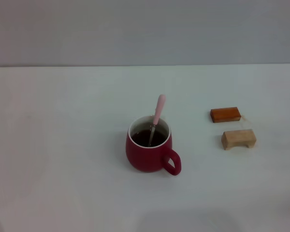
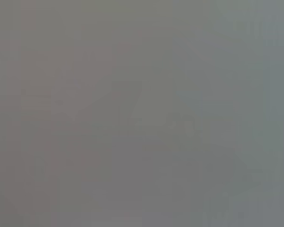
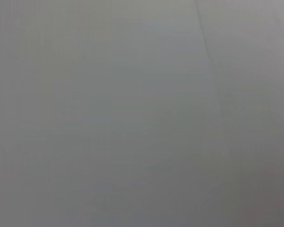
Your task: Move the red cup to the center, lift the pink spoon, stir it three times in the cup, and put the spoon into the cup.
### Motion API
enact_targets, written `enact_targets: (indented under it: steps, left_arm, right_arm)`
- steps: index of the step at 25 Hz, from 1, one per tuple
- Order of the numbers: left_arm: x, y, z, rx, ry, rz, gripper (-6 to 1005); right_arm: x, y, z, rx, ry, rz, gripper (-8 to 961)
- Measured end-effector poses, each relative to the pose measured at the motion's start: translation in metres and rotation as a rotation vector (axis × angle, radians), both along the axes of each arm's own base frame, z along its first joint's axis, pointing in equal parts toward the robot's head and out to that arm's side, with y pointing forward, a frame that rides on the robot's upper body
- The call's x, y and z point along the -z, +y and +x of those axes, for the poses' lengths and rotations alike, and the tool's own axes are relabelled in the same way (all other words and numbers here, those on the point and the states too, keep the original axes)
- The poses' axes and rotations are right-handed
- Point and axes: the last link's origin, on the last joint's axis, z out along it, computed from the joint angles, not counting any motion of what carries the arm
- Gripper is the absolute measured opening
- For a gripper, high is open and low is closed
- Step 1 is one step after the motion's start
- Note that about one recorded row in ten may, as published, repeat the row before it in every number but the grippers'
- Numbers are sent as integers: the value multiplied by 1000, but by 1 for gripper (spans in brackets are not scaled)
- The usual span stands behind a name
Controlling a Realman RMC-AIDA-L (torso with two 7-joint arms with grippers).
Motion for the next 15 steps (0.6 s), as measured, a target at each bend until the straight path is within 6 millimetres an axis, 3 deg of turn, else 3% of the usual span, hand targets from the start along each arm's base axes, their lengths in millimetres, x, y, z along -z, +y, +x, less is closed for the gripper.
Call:
enact_targets:
  steps: [15]
  left_arm:
    - [3, 0, 3, 20, 18, -21, 844]
  right_arm:
    - [3, -2, 9, 13, 43, -21, 687]
